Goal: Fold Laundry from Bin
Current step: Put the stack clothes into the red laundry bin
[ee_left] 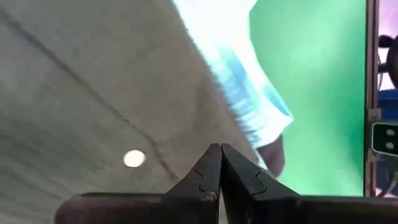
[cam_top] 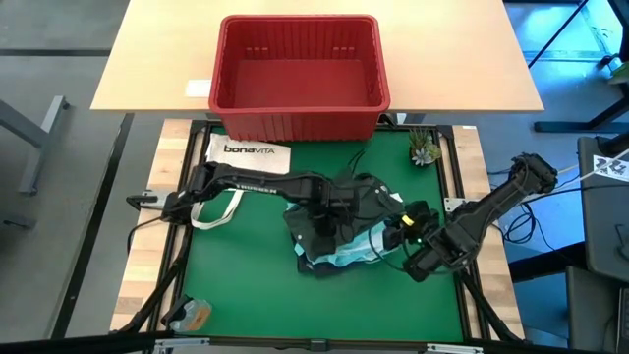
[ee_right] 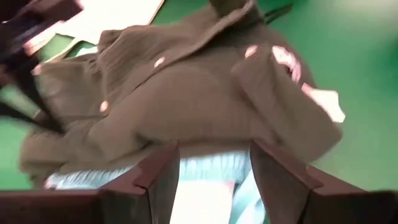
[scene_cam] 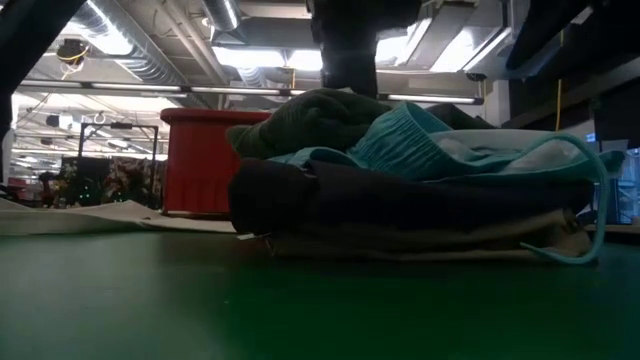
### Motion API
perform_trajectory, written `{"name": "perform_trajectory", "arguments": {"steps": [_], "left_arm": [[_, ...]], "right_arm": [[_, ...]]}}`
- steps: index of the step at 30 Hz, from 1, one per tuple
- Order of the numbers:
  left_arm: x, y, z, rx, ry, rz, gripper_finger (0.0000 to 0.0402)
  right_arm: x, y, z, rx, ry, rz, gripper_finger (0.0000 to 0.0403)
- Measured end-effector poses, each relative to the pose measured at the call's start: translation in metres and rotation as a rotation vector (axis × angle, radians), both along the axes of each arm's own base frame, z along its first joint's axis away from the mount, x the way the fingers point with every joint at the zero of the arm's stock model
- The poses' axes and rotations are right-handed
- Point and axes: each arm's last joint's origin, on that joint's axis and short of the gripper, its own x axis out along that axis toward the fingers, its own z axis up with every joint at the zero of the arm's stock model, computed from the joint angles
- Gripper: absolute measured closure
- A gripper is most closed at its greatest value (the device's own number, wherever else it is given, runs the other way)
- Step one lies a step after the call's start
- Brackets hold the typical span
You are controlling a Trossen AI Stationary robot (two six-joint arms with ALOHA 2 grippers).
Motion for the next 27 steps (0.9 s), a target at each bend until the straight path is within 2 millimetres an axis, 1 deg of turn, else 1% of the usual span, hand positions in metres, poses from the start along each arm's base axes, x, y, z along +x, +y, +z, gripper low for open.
{"name": "perform_trajectory", "arguments": {"steps": [4, 7, 11, 14, 17, 21, 25, 27], "left_arm": [[-0.003, -0.02, -0.006, 0.09, 0.013, -0.022, 0.0401], [-0.007, -0.03, -0.014, 0.146, 0.034, -0.034, 0.0401], [-0.011, -0.041, -0.027, 0.179, 0.069, -0.052, 0.0401], [-0.014, -0.046, -0.036, 0.174, 0.092, -0.033, 0.0401], [-0.014, -0.049, -0.037, 0.166, 0.095, -0.028, 0.0401], [-0.015, -0.054, -0.036, 0.166, 0.089, -0.039, 0.0401], [-0.015, -0.055, -0.035, 0.165, 0.086, -0.041, 0.0401], [-0.017, -0.051, -0.027, 0.159, 0.068, -0.034, 0.0401]], "right_arm": [[0.005, -0.012, -0.001, 0.005, 0.08, 0.02, 0.0207], [0.009, -0.02, -0.003, -0.002, 0.13, 0.023, 0.0207], [0.016, -0.032, -0.006, 0.014, 0.184, 0.024, 0.0207], [0.022, -0.038, -0.012, 0.043, 0.259, 0.047, 0.0207], [0.026, -0.044, -0.019, 0.065, 0.334, 0.044, 0.0207], [0.027, -0.05, -0.022, 0.084, 0.389, 0.045, 0.0207], [0.026, -0.052, -0.021, 0.107, 0.403, 0.071, 0.0207], [0.023, -0.052, -0.016, 0.123, 0.378, 0.079, 0.0207]]}}
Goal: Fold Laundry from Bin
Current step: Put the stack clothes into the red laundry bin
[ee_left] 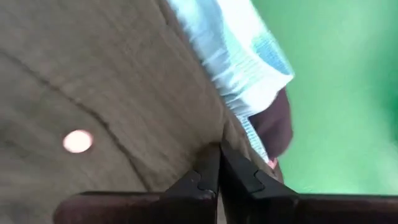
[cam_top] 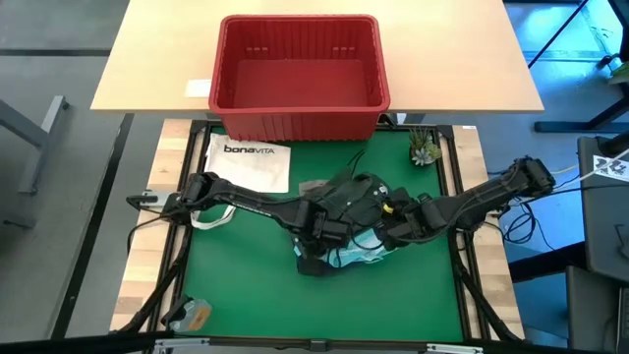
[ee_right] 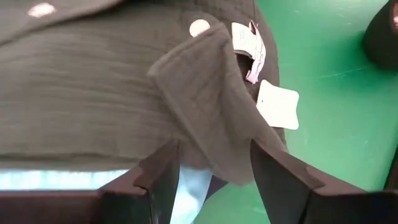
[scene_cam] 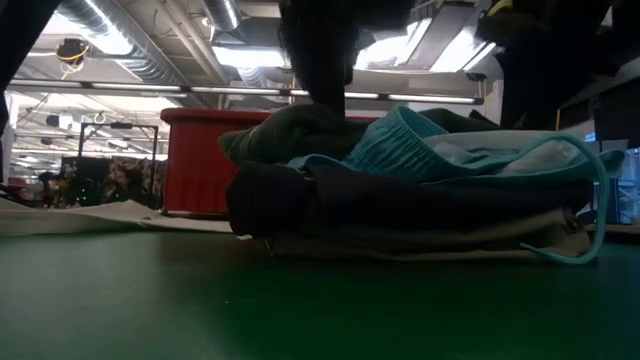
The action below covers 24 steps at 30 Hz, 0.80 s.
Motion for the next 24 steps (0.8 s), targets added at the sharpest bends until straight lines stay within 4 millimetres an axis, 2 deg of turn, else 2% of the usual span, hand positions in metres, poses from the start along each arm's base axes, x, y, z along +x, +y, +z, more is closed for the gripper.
{"name": "perform_trajectory", "arguments": {"steps": [6, 13, 19, 24], "left_arm": [[-0.019, 0.023, 0.055, -0.024, -0.13, 0.041, 0.0401], [-0.056, 0.05, 0.109, 0.018, -0.222, 0.092, 0.0401], [-0.074, 0.066, 0.126, 0.067, -0.22, 0.114, 0.0395], [-0.078, 0.087, 0.126, 0.051, -0.186, 0.166, 0.0357]], "right_arm": [[-0.013, -0.003, 0.031, 0.039, -0.132, 0.01, 0.0207], [-0.025, -0.002, 0.055, 0.125, -0.194, 0.134, 0.0207], [-0.022, 0.014, 0.056, 0.154, -0.243, 0.214, 0.0207], [-0.018, 0.036, 0.058, 0.194, -0.334, 0.276, 0.0207]]}}
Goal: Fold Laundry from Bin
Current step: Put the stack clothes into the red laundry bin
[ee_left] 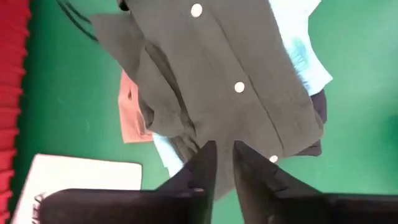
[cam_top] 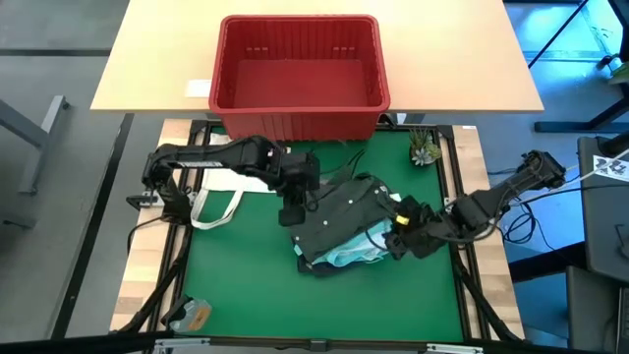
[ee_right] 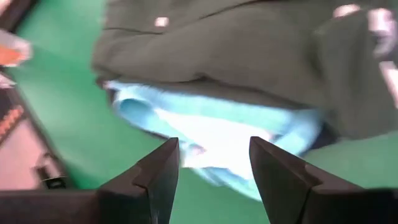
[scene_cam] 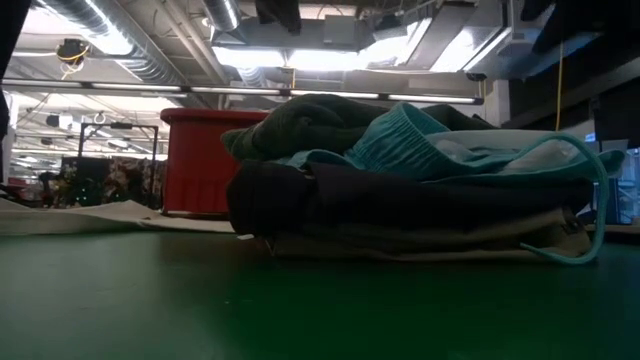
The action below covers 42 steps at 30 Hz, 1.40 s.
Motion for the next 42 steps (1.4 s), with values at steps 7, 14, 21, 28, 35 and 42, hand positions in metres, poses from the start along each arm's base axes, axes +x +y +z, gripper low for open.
{"name": "perform_trajectory", "arguments": {"steps": [7, 14, 21, 28, 35, 42], "left_arm": [[-0.001, 0.026, 0.0, -0.1, -0.005, 0.04, 0.0277], [0.003, 0.056, -0.009, -0.112, 0.008, 0.119, 0.0224], [0.006, 0.087, -0.042, -0.229, 0.036, 0.098, 0.0218], [-0.003, 0.119, -0.086, -0.412, 0.033, 0.09, 0.0218], [-0.015, 0.133, -0.128, -0.548, 0.043, 0.101, 0.0218], [-0.03, 0.139, -0.168, -0.617, 0.063, 0.15, 0.0218]], "right_arm": [[0.001, 0.022, 0.005, 0.083, -0.109, 0.021, 0.0207], [-0.002, 0.037, 0.007, 0.155, -0.158, 0.023, 0.0207], [-0.006, 0.045, 0.006, 0.218, -0.166, -0.021, 0.0207], [0.0, 0.055, -0.005, 0.285, -0.114, -0.104, 0.0207], [0.011, 0.063, -0.021, 0.305, -0.037, -0.107, 0.0207], [0.012, 0.065, -0.024, 0.314, -0.012, -0.115, 0.0207]]}}
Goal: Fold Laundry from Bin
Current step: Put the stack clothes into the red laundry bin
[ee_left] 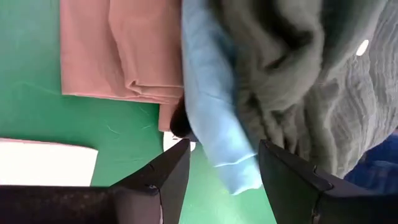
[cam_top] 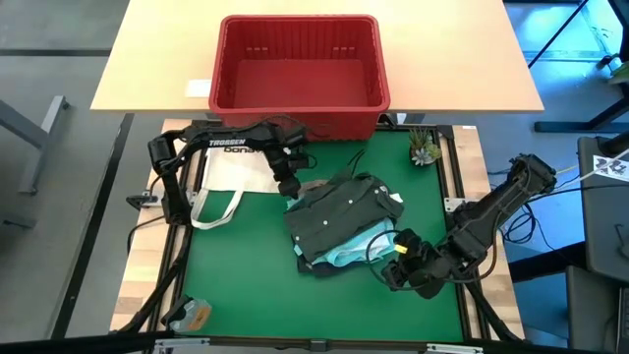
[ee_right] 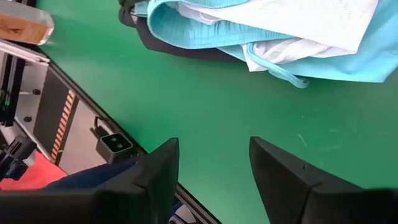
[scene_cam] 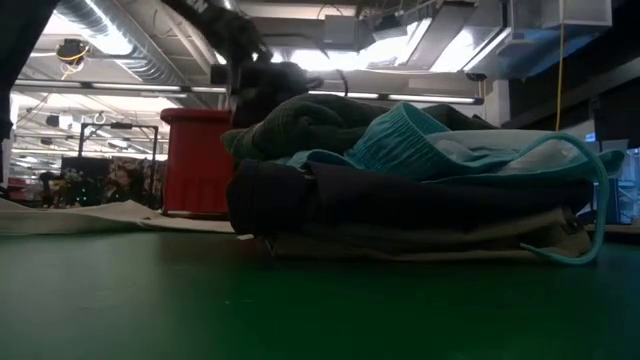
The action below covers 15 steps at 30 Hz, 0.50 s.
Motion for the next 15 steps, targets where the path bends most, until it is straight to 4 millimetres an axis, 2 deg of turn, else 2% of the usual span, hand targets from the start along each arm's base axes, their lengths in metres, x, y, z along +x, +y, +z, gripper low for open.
{"name": "perform_trajectory", "arguments": {"steps": [9, 15], "left_arm": [[-0.021, 0.011, -0.037, -0.094, 0.025, 0.133, 0.0218], [-0.02, 0.009, -0.052, -0.085, -0.012, 0.196, 0.0218]], "right_arm": [[0.001, 0.002, -0.006, 0.021, 0.053, 0.002, 0.0207], [0.002, 0.002, -0.008, 0.012, 0.065, 0.003, 0.0207]]}}
